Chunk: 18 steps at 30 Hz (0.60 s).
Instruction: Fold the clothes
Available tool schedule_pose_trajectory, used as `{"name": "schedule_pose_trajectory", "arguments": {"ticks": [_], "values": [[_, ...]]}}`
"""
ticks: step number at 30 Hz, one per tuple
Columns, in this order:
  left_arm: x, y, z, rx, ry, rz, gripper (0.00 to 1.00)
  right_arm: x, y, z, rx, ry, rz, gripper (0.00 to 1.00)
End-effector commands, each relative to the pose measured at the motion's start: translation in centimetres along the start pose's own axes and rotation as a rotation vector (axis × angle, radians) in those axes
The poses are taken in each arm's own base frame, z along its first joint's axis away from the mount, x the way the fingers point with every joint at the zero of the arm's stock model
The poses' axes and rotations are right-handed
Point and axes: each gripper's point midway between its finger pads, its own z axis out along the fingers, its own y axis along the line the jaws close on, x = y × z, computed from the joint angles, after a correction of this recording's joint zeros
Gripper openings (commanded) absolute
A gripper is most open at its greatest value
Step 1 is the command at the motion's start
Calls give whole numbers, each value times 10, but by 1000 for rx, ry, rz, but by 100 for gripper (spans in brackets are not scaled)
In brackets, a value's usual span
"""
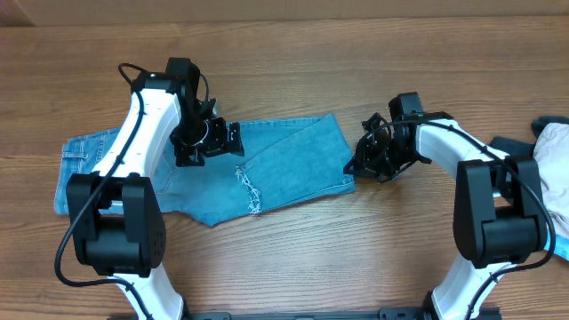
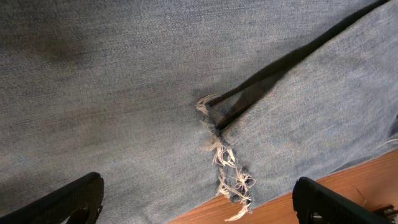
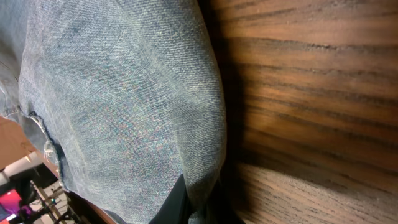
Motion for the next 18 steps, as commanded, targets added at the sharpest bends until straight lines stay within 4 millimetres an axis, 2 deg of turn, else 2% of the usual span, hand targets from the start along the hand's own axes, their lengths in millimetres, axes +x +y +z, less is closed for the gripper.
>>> {"name": "schedule_pose_trajectory", "arguments": {"ticks": [1,3,8,10,13,15,18], "values": [[3,2,-2,-13,-5,-13,100,-13,-11,-6,24,-47,97,4],[3,3,-2,-18,-3,-14,100,-22,-23,-16,38,-82,143,4],[3,3,-2,-18,-4,-14,100,-45,-72,-69,57,-192,302,4],[2,3,-2,-17,-7,-13,100,-48,-104,-96,110,-237,390,4],[0,3,-2,-16,-14,-11,100,-46,-133,-127,168,-278,474,4],[-2,2,-2,-14,-24,-8,100,-48,-136,-147,188,-316,484,4],[-4,2,-2,-12,-30,-6,100,-49,-121,-164,204,-362,445,4]]}}
